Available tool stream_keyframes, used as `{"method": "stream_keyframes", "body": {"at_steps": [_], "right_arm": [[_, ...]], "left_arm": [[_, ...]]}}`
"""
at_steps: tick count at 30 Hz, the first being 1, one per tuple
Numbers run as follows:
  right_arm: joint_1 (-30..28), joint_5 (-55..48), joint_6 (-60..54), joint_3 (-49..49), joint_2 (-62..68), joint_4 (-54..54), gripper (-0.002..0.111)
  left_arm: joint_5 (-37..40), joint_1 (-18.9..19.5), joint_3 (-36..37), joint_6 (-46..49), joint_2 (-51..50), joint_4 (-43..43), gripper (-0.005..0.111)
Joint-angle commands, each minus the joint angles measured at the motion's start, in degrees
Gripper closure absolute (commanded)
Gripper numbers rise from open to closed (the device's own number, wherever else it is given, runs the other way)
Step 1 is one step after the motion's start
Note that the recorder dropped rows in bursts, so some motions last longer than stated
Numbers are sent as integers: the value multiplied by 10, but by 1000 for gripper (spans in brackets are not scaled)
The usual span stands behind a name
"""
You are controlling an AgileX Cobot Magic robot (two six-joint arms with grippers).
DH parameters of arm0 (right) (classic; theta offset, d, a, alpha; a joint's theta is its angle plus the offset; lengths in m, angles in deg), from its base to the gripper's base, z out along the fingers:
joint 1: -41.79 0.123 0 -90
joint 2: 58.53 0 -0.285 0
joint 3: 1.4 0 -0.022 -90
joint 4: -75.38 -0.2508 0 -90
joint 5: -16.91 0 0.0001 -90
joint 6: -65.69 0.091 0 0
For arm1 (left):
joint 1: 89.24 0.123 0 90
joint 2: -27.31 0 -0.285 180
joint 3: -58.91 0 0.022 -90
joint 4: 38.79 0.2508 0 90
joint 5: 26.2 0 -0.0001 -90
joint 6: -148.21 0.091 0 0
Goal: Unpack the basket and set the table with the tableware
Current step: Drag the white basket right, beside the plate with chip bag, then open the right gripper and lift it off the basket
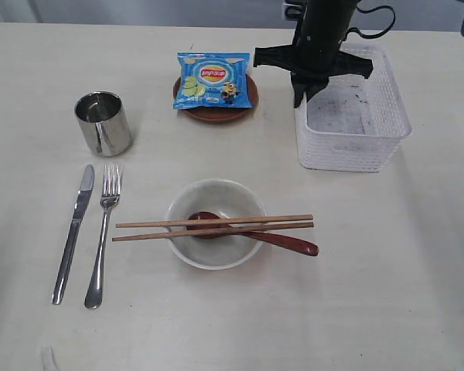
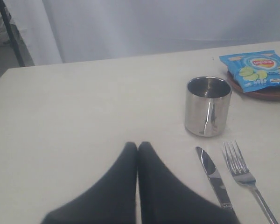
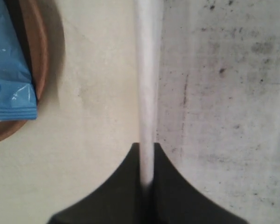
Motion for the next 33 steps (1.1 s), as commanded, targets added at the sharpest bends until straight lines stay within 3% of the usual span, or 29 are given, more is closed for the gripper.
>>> {"method": "stream_keyframes", "body": {"at_steps": [1,7,13,16,33], "right_arm": [[6,-6,4,7,-2,-23,109],[6,-10,-8,7,-2,-23,106],[6,-14,-38,7,-2,-27,69],[6,-14,-46,7,-2,-27,57],[6,35,-109,6,-59,-35,58]], "left_arm": [[0,-3,1,-1,1,-1,107],[0,-3,1,-1,1,-1,107],[0,-3,1,-1,1,-1,107],[0,-3,1,-1,1,-1,107],[0,-3,1,-1,1,-1,107]]}}
